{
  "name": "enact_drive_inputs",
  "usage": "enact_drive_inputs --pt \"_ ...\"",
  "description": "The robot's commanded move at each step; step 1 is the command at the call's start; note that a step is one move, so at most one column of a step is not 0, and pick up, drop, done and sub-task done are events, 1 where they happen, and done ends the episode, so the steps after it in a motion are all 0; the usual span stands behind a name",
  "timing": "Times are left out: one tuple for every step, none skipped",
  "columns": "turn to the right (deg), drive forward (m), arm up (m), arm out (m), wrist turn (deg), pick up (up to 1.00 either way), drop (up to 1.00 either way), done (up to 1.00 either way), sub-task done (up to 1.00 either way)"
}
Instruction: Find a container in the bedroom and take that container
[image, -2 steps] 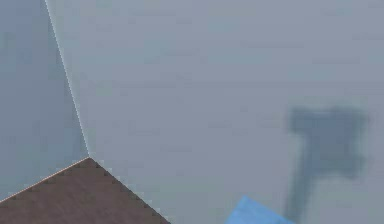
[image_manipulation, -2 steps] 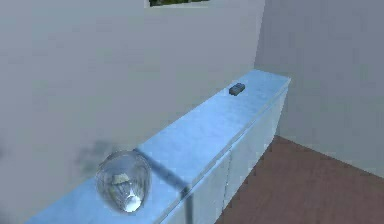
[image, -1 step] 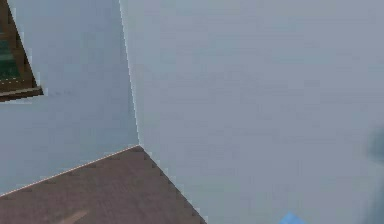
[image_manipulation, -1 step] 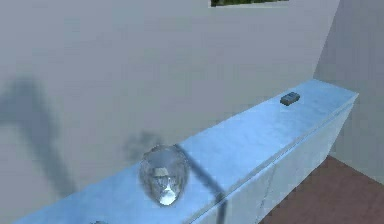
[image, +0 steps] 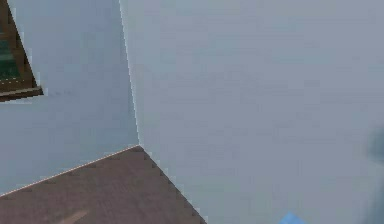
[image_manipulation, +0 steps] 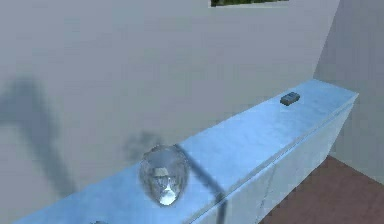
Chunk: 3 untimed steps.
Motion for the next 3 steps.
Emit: enact_drive_inputs --pt "0.0 0.00 0.36 0.00 0.0 0.00 0.00 0.00 0.00" --pt "0.0 0.00 0.00 0.12 0.0 0.00 0.00 0.00 0.00" --pt "0.0 0.00 0.00 0.00 45.0 0.00 0.00 0.00 0.00"
